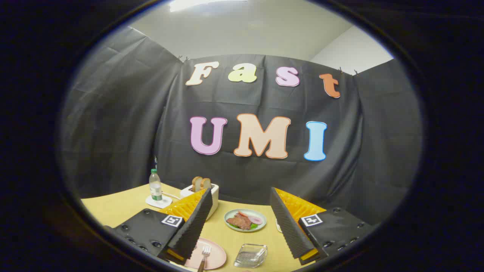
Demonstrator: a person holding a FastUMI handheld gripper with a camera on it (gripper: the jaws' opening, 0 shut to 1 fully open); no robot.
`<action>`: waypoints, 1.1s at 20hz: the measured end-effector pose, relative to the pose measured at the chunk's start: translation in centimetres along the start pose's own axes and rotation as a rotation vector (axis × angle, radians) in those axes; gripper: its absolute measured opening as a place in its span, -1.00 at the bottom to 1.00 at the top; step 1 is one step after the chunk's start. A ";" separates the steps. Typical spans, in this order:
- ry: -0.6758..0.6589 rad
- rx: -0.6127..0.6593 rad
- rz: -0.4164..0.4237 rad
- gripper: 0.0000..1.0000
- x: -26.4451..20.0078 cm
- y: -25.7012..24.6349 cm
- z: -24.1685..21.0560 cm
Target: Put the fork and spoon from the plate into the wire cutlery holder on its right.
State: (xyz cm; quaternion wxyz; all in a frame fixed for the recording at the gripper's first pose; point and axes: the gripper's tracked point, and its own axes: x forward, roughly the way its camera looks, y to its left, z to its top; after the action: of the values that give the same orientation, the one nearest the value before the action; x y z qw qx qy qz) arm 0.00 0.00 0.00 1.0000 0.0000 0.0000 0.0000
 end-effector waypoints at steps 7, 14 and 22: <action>0.022 0.008 0.033 0.94 0.2 1.9 -0.4; 0.029 0.016 0.047 0.94 0.3 2.2 -0.6; 0.102 0.023 0.076 0.94 0.3 2.7 -3.4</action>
State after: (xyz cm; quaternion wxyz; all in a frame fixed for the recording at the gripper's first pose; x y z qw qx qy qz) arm 0.32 2.68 -3.42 0.9979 0.0117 0.0510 0.0379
